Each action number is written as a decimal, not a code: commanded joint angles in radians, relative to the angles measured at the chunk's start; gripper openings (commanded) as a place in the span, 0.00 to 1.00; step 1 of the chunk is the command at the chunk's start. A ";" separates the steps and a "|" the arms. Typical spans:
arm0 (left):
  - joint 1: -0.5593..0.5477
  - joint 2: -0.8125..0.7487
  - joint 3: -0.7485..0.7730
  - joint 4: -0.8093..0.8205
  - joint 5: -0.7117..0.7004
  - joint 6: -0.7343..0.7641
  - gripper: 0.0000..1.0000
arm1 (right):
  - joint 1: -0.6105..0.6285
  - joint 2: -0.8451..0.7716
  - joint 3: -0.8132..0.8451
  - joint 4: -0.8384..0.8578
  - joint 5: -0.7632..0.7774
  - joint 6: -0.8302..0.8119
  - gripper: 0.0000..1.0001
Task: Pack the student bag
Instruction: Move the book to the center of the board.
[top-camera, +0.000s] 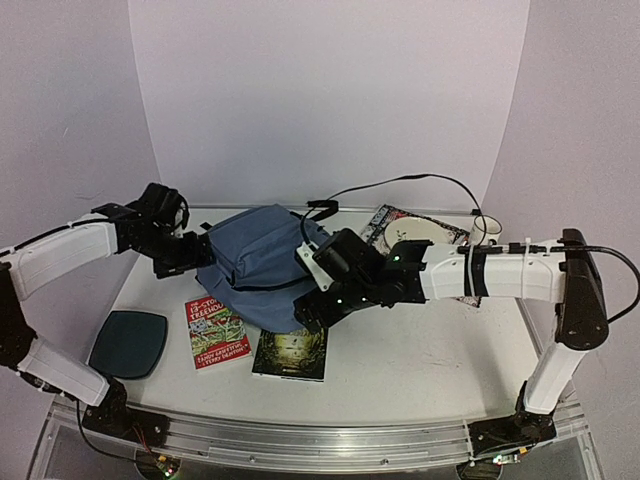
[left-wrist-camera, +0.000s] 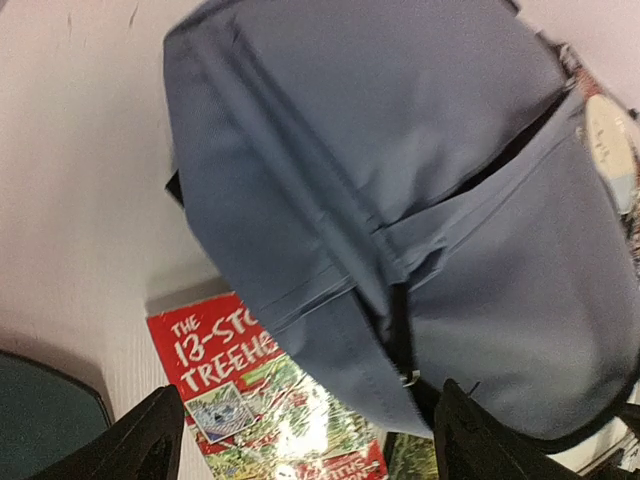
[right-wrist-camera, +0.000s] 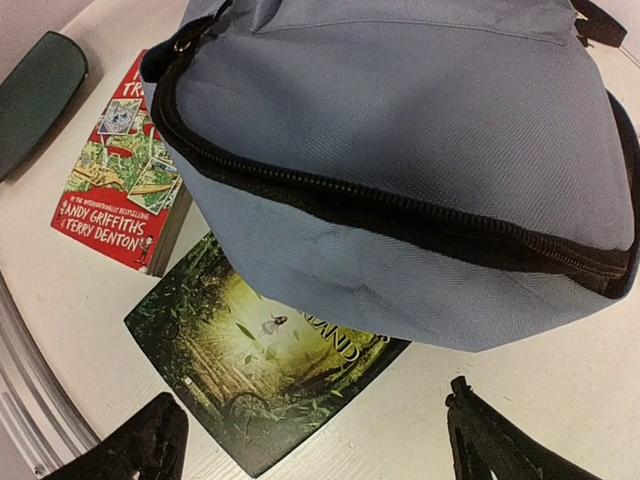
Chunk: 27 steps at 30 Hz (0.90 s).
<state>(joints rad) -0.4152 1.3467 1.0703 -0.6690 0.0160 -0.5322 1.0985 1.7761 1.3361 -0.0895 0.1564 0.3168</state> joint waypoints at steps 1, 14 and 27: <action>0.003 0.067 -0.047 -0.026 -0.026 -0.053 0.85 | -0.001 0.017 0.036 -0.022 -0.012 0.048 0.89; -0.004 0.256 -0.147 0.023 0.014 -0.034 0.78 | 0.001 0.015 0.028 0.010 -0.047 0.069 0.85; -0.237 0.319 -0.297 0.064 0.071 -0.185 0.69 | 0.014 0.065 0.055 0.050 -0.208 0.099 0.82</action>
<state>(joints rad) -0.5764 1.6282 0.8767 -0.5732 0.0226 -0.6446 1.1010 1.8048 1.3548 -0.0378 0.0058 0.3913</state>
